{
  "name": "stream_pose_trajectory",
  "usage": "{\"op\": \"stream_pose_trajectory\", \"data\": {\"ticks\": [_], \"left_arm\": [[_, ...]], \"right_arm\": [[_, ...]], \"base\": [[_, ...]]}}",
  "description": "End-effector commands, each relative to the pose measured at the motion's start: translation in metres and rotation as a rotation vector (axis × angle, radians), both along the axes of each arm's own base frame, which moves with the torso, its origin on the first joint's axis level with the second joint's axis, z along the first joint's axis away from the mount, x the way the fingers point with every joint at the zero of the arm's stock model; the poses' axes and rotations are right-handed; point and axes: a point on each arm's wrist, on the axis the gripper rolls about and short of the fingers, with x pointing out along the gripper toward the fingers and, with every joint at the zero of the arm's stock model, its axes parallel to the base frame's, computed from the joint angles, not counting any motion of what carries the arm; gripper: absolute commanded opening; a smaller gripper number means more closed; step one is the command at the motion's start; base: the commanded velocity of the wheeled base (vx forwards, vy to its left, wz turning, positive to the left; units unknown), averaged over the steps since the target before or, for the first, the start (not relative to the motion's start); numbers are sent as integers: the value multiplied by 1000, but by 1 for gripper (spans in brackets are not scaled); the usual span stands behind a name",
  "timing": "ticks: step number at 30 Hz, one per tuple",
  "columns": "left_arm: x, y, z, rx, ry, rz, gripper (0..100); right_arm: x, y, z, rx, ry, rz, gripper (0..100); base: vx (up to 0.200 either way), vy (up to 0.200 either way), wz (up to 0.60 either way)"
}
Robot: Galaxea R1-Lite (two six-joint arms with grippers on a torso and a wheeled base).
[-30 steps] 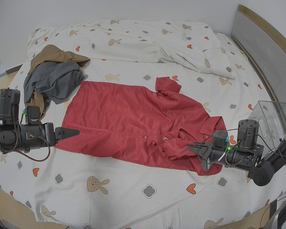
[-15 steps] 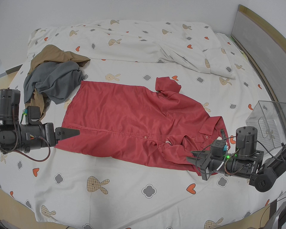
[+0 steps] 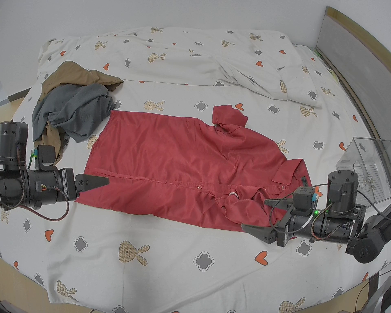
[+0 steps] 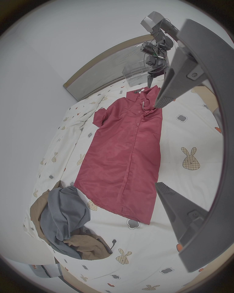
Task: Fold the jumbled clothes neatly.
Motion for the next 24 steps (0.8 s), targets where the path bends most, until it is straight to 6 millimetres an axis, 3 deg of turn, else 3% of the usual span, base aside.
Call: {"op": "stream_pose_trajectory", "data": {"ticks": [1,5,10,13,19,24], "left_arm": [[1,0,-1,1,3,-1,100],[1,0,-1,-1,2,0,100],[0,0,0,-1,0,0,100],[1,0,-1,-1,3,0,100],[4,-1,-2,-2,12,2,100],[5,-1,-4,0,18,3,100]], "right_arm": [[11,-18,38,167,-19,-74,100],[41,-37,57,282,72,-209,100],[76,-45,47,394,306,-353,100],[68,-51,40,367,503,-431,100],[50,-74,49,367,870,-604,100],[48,-94,49,498,1025,-551,100]], "base": [[0,0,0],[0,0,0],[0,0,0],[0,0,0],[0,0,0],[0,0,0]]}}
